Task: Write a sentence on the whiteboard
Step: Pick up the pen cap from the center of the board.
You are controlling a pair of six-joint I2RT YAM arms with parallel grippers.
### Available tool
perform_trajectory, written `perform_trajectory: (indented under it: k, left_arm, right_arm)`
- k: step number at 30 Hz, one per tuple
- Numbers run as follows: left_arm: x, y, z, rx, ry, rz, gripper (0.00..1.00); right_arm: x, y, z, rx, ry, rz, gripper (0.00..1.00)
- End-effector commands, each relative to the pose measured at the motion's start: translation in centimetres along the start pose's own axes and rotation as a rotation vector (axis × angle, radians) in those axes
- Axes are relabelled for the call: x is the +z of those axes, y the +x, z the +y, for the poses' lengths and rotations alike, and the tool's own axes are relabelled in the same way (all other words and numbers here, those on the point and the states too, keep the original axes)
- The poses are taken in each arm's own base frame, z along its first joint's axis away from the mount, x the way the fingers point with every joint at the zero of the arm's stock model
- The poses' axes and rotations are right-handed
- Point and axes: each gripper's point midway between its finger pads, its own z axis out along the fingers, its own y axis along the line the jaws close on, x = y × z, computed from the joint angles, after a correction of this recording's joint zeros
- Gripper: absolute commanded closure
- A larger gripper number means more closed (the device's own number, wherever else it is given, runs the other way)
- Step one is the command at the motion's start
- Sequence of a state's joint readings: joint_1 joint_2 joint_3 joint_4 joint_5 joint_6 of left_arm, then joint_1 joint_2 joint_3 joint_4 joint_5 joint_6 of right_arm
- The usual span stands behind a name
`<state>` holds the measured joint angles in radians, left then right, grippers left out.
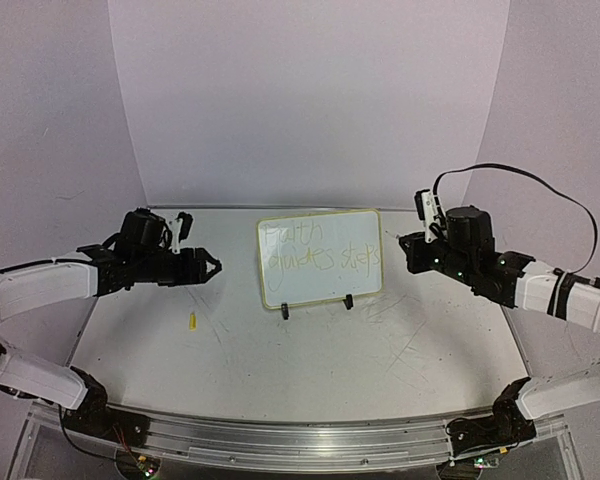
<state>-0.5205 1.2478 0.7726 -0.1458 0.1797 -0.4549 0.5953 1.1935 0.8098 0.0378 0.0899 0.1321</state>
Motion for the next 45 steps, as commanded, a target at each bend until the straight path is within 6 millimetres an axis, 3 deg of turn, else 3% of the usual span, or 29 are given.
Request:
perform_trajectory:
  k: [1, 7, 14, 17, 27, 37, 45]
  left_arm:
    - [-1.8, 5.9, 5.5, -0.34, -0.322, 0.201, 0.33]
    - [-0.7, 8.3, 7.9, -0.306, -0.475, 0.348, 0.34]
    - [2.0, 9.1, 11.7, -0.247, -0.587, 0.432, 0.53]
    - [3.3, 9.4, 11.3, -0.254, -0.536, 0.456, 0.57]
    - [5.1, 10.7, 10.9, -0.238, -0.465, 0.514, 0.58]
    - [4.1, 12.2, 10.9, -0.233, -0.481, 0.525, 0.88]
    - [4.8, 11.0, 8.5, -0.105, -0.438, 0.466, 0.98]
  right_arm:
    - [-0.1, -2.3, 2.3, -0.016, -0.112, -0.031, 1.0]
    - [-0.4, -2.9, 2.9, -0.014, -0.144, -0.042, 1.0]
    - [-1.5, -3.2, 2.5, -0.01, -0.139, -0.064, 1.0]
    - [-1.8, -3.2, 2.5, -0.009, -0.141, -0.064, 1.0]
    - [-1.5, -2.7, 2.8, -0.003, -0.154, -0.048, 1.0]
    - [-1.1, -3.0, 2.7, -0.007, -0.143, -0.045, 1.0]
    - [-1.7, -4.3, 2.4, -0.007, -0.119, -0.06, 1.0]
